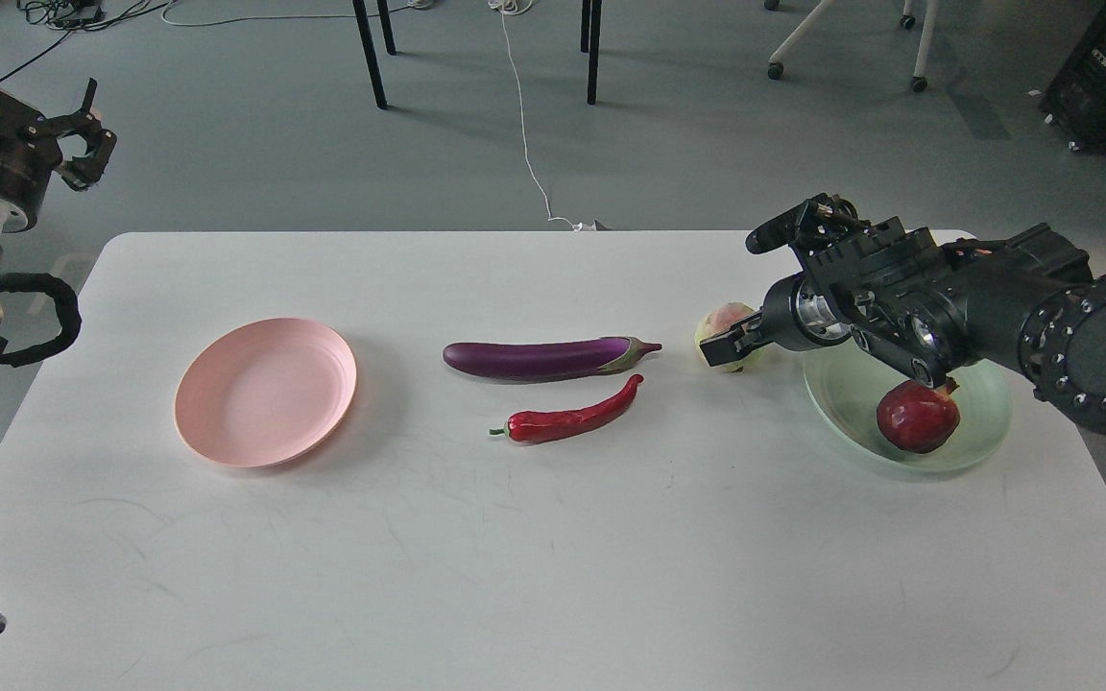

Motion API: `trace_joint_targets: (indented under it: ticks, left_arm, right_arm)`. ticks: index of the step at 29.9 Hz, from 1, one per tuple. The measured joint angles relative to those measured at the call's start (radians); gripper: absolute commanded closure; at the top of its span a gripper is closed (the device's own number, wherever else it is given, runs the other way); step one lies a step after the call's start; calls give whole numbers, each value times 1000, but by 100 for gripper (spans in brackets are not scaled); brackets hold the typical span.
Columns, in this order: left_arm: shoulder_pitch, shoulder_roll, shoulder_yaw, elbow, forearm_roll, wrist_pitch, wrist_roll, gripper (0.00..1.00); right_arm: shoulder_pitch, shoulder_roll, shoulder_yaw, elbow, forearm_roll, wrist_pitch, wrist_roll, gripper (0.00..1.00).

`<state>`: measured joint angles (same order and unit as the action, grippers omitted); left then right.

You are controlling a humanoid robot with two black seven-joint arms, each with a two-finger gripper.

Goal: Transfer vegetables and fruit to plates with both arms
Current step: 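Move the right hand back and grasp the pale peach, then place the peach on the green plate beside the apple, withdraw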

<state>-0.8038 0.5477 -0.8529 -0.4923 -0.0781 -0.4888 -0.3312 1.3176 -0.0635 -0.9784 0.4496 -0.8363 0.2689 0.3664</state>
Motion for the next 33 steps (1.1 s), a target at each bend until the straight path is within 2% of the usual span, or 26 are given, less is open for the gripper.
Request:
trace_joint_targets:
  ticks: [3,5,7,14,19,24,27,33]
  left_arm:
    - [0,0,1,0,0,0,0,2]
    - [0,0,1,0,0,0,0,2]
    - [0,0,1,0,0,0,0,2]
    - [-3,5,1,0,0,0,0,2]
    - [-3,25,1,0,-3,0,0,2]
    - [3,31,1,5,-6,0,-1,2]
    - [3,32,1,8,-7,0,-1,2]
    - [-1,24,-3,9,-8,0,-1,2]
  right_arm:
    - [-10,6,2,-12,-1,1,0,20]
    - [-11,10,2,-13,-2,1,0,39]
    - [-9,10,0,-13,-4,1,6,44]
    - [77,-47,7,11,-1,-2,23,44]
    - [177,-202,10,164,-9,-3,25,42]
    - [181,-371,5,269,-17,-6,24,42]
    - [135,-440,5,279,-18,-12,24,39]
    - [41,-479,11,280,-18,-79,25,23]
